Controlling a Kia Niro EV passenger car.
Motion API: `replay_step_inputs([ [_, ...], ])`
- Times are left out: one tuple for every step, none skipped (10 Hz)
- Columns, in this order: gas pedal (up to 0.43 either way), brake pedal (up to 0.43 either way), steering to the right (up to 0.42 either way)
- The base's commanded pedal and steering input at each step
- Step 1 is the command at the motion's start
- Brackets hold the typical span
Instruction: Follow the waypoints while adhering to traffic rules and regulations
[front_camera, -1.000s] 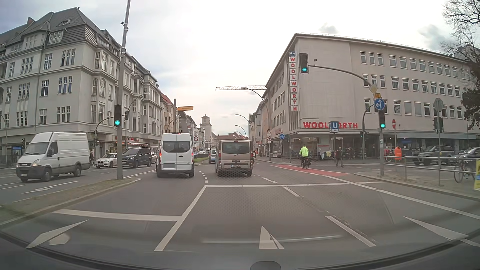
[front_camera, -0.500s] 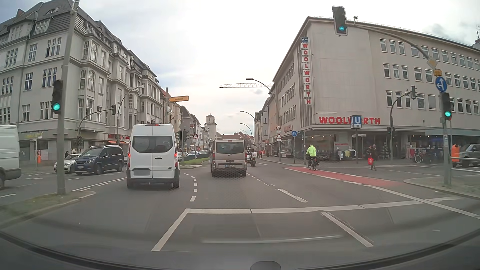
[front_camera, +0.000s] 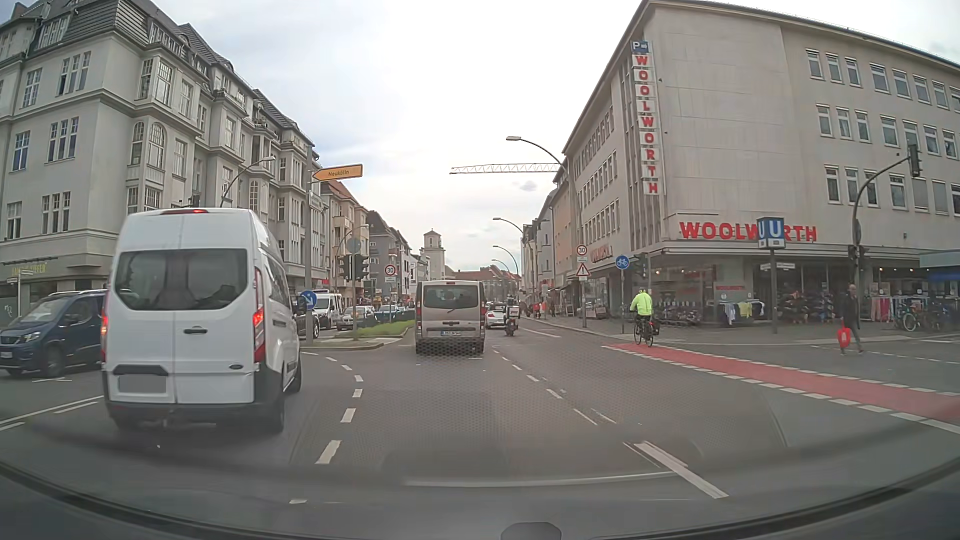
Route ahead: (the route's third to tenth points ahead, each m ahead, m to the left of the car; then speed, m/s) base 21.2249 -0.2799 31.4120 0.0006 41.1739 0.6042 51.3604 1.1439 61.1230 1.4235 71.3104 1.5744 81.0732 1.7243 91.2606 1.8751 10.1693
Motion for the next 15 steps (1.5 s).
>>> replay_step_inputs([
  [0.0, 0.0, -0.037],
  [0.02, 0.0, -0.037],
  [0.039, 0.0, -0.037],
  [0.039, 0.0, -0.037],
  [0.039, 0.0, -0.036],
  [0.039, 0.0, -0.035],
  [0.039, 0.0, -0.03],
  [0.039, 0.0, -0.026],
  [0.039, 0.0, -0.024],
  [0.039, 0.0, -0.022],
  [0.039, 0.0, -0.018],
  [0.039, 0.0, -0.016],
  [0.039, 0.0, -0.014],
  [0.028, 0.0, -0.013],
  [0.02, 0.0, -0.008],
])
